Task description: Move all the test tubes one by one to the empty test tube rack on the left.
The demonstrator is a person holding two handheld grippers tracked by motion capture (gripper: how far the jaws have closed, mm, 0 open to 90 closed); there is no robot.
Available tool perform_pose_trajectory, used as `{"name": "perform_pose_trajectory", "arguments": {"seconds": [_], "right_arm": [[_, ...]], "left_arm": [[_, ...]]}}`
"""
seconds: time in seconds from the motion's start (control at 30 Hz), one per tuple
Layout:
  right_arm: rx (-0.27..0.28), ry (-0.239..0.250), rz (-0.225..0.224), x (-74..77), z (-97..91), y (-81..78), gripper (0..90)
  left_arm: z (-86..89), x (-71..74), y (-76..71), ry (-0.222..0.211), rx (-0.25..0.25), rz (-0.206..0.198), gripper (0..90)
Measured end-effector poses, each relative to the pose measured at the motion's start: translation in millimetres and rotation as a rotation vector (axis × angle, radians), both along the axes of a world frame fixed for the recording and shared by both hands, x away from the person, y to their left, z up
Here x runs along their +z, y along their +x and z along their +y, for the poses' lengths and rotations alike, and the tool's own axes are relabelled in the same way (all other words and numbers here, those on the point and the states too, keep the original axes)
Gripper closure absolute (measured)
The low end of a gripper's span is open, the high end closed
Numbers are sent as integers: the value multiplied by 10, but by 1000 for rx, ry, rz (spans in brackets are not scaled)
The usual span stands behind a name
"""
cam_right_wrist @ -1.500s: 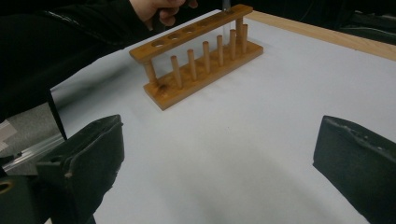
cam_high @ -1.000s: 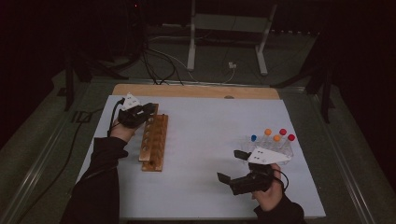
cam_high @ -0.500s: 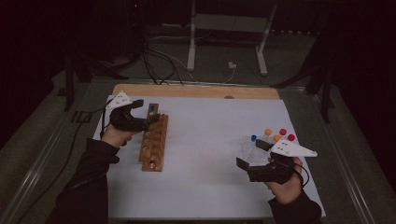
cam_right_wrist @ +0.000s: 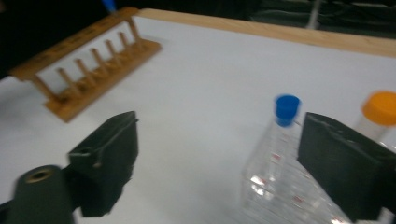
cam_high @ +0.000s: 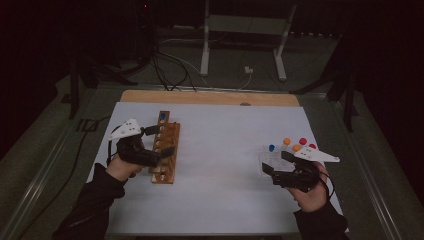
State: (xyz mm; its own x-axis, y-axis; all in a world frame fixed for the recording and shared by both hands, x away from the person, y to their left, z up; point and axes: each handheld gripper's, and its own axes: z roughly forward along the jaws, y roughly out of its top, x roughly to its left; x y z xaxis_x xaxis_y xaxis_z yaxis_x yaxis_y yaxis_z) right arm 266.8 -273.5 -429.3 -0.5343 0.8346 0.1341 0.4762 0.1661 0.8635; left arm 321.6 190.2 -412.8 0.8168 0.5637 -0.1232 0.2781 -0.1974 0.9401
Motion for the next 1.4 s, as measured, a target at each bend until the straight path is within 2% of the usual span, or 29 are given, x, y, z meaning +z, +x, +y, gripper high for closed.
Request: {"name": "perform_pose_trajectory", "arguments": {"seconds": [0.07,0.17,0.23,0.27,0.33,0.47,0.67,0.83,1.13,1.4], "right_arm": [[-21,-4,18,-40,-20,37,210],[-57,-34,42,-91,-44,99,313],[-82,-53,55,-123,-56,142,410],[-89,-59,59,-137,-62,164,428],[-97,-79,74,-168,-65,210,498],[-104,-99,103,-241,-62,307,569],[-124,-125,129,-300,-33,412,631],[-134,-151,123,-322,-2,461,707],[-139,-179,109,-322,34,495,763],[-138,-188,67,-175,34,430,768]], "left_arm": [[-11,-28,-40,-2,-12,4,21],[-32,-59,-97,-11,-26,4,21],[-59,-79,-123,-8,-39,5,21],[-70,-86,-129,0,-43,3,21],[-95,-94,-139,15,-48,-1,21],[-113,-98,-145,17,-40,-8,21],[-109,-113,-142,23,-38,-4,21],[-114,-107,-144,27,-41,-7,21],[-99,-126,-124,27,-38,4,22],[-95,-114,-125,36,-45,13,22]]}}
